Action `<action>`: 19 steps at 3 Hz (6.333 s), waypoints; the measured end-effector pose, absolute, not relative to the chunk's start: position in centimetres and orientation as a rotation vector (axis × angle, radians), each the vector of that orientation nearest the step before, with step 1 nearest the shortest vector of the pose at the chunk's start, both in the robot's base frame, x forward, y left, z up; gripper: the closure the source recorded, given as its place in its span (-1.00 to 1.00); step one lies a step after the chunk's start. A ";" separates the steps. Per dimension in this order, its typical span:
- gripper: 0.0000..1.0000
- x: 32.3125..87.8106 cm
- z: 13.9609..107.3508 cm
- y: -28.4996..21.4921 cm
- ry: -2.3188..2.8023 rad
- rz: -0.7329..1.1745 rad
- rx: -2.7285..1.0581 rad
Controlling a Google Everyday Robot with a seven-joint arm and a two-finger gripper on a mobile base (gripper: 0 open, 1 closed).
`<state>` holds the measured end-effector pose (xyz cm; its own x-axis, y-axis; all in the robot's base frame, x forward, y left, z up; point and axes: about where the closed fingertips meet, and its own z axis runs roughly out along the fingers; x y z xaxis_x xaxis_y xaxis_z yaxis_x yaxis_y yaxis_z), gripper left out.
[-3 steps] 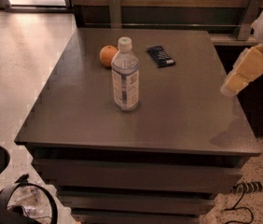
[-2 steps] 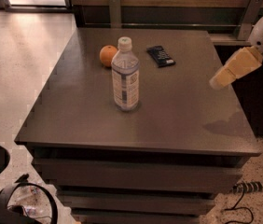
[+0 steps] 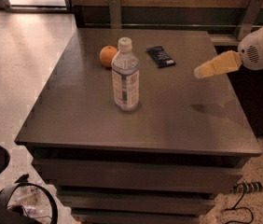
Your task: Pick rxbar blueberry
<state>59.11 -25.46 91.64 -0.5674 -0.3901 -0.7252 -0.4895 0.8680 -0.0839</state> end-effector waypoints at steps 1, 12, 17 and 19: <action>-1.00 63.4 92.0 -25.4 2.121 0.218 -0.545; -1.00 77.9 84.9 -13.9 1.992 0.444 -0.496; -0.16 78.0 80.4 -12.8 2.074 0.362 -0.564; 0.76 78.0 81.2 -12.8 2.074 0.362 -0.564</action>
Offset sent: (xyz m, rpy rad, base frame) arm 0.1156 0.0019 0.0148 0.1490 -0.1774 -0.0430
